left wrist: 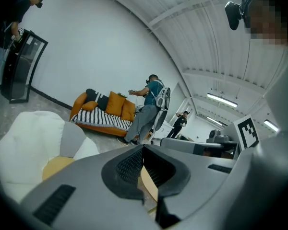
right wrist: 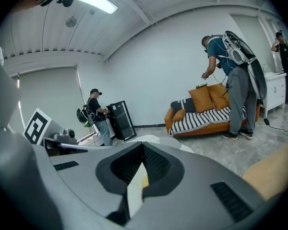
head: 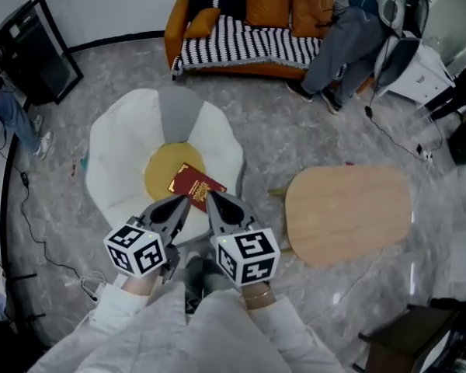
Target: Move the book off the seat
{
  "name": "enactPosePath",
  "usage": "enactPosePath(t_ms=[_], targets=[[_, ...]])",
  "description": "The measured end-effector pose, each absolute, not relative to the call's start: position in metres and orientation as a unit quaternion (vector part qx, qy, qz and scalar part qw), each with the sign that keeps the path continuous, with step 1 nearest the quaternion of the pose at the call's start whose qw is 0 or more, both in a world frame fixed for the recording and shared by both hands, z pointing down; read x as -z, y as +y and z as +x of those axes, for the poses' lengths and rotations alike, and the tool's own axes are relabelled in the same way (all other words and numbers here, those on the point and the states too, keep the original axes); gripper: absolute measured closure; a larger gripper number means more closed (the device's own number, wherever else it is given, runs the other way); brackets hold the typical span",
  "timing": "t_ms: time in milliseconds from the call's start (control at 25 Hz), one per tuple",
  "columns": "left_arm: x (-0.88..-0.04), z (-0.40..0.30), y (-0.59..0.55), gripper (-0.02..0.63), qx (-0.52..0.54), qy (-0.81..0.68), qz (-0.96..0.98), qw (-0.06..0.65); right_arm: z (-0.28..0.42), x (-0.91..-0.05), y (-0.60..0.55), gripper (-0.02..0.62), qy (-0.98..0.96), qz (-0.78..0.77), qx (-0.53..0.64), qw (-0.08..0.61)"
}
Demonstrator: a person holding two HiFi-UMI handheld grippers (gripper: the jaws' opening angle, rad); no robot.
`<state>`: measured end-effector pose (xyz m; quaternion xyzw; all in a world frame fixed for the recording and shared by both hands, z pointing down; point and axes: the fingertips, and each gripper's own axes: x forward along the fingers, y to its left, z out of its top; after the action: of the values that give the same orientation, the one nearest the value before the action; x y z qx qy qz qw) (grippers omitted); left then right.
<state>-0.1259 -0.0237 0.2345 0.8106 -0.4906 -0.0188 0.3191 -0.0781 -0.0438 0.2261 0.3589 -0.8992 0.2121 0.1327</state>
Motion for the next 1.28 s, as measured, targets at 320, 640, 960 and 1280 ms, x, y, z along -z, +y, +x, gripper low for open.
enactPosePath(t_ms=[320,640,960,1280], targets=[[-0.270,-0.138,-0.038,0.598,-0.012,-0.502,0.790,0.353,-0.091,-0.252,-0.061,0.584,-0.895,0.351,-0.230,0.151],[-0.313,-0.152,-0.058,0.598,-0.023,-0.507,0.778,0.370,-0.102,-0.295,-0.084,0.584,-0.889,0.347,-0.244,0.170],[-0.364,-0.169,-0.082,0.598,-0.033,-0.521,0.767,0.373,-0.114,-0.349,-0.107,0.584,-0.882,0.349,-0.261,0.180],[-0.426,-0.172,-0.099,0.598,-0.027,-0.524,0.761,0.382,-0.115,-0.416,-0.124,0.584,-0.872,0.358,-0.285,0.174]])
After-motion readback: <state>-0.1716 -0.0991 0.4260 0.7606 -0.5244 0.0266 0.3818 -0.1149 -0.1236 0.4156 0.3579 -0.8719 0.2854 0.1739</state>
